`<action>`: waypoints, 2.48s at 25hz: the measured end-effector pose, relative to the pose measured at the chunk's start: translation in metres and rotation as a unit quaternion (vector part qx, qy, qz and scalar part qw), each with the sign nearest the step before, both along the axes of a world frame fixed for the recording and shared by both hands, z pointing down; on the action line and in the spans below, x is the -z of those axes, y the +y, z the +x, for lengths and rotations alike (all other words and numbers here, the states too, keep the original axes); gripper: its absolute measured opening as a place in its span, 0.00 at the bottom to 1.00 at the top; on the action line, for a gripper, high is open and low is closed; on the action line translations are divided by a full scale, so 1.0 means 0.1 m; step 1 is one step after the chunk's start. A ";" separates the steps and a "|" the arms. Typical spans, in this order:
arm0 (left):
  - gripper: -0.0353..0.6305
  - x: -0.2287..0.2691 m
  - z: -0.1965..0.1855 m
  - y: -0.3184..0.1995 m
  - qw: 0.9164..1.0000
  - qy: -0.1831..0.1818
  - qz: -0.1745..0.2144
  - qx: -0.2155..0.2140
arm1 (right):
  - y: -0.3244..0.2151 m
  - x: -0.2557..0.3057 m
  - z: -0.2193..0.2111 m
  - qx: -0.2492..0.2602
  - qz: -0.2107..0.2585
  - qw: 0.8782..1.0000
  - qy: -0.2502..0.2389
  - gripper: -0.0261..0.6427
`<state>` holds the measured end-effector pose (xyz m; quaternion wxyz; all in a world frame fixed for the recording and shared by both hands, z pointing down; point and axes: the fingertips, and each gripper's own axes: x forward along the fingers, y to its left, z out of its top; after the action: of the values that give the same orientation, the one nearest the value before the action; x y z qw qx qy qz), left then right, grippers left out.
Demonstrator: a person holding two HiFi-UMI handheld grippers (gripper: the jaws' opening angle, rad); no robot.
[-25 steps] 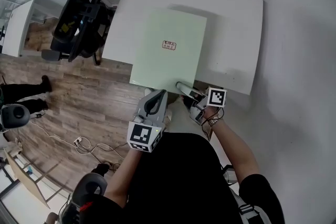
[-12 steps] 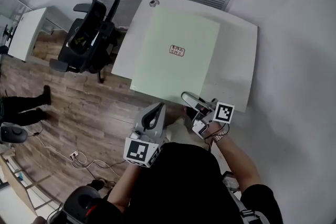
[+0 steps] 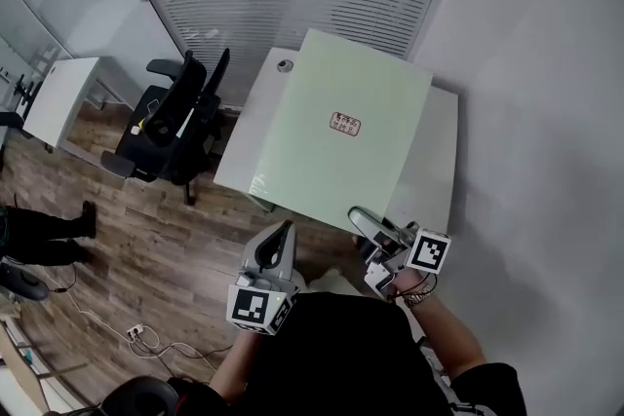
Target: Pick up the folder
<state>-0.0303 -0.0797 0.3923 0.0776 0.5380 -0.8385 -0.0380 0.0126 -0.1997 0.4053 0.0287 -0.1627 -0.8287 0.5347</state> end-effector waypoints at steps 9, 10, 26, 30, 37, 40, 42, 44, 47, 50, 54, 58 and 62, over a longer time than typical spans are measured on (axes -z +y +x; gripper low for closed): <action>0.06 0.19 0.10 0.08 1.000 0.002 0.025 -0.002 | 0.21 0.62 0.31 -0.013 -0.002 0.999 -0.039 0.47; 0.06 0.24 0.11 0.10 1.000 -0.003 0.030 -0.003 | 0.25 0.70 0.34 -0.014 -0.009 0.999 -0.047 0.47; 0.06 0.36 0.20 0.30 0.998 -0.039 0.053 -0.006 | 0.55 1.40 0.57 -0.049 0.037 0.987 -0.150 0.47; 0.06 0.48 0.19 0.25 0.998 -0.037 0.058 -0.010 | 0.51 1.36 0.50 -0.068 0.077 0.984 -0.143 0.47; 0.06 0.61 0.31 0.15 0.997 -0.039 0.059 -0.028 | 0.52 1.32 0.49 -0.064 0.053 0.985 -0.149 0.47; 0.06 0.60 0.38 0.11 0.997 -0.043 0.054 -0.037 | 0.49 1.27 0.49 -0.067 0.052 0.986 -0.146 0.47; 0.06 0.59 0.41 0.10 0.997 -0.044 0.050 -0.041 | 0.49 1.26 0.50 -0.070 0.049 0.986 -0.143 0.47; 0.06 0.57 0.42 0.09 0.997 -0.045 0.045 -0.043 | 0.49 1.25 0.49 -0.071 0.043 0.986 -0.143 0.47; 0.06 0.58 0.43 0.07 0.997 -0.047 0.044 -0.047 | 0.48 1.24 0.49 -0.074 0.040 0.986 -0.145 0.47; 0.06 0.60 0.43 0.06 0.996 -0.050 0.047 -0.049 | 0.48 1.25 0.49 -0.077 0.048 0.985 -0.146 0.47; 0.06 0.63 0.42 0.03 0.996 -0.049 0.052 -0.047 | 0.46 1.21 0.48 -0.078 0.051 0.986 -0.140 0.47; 0.06 0.66 0.43 0.02 0.996 -0.052 0.053 -0.049 | 0.46 1.21 0.47 -0.080 0.046 0.986 -0.139 0.47; 0.06 0.64 0.42 0.02 0.996 -0.050 0.054 -0.049 | 0.47 1.20 0.47 -0.080 0.045 0.986 -0.139 0.47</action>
<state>0.0117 -0.0774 0.3285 0.0088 0.5834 -0.8105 -0.0522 0.0594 -0.1532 0.2852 -0.1223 -0.1677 -0.8579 0.4699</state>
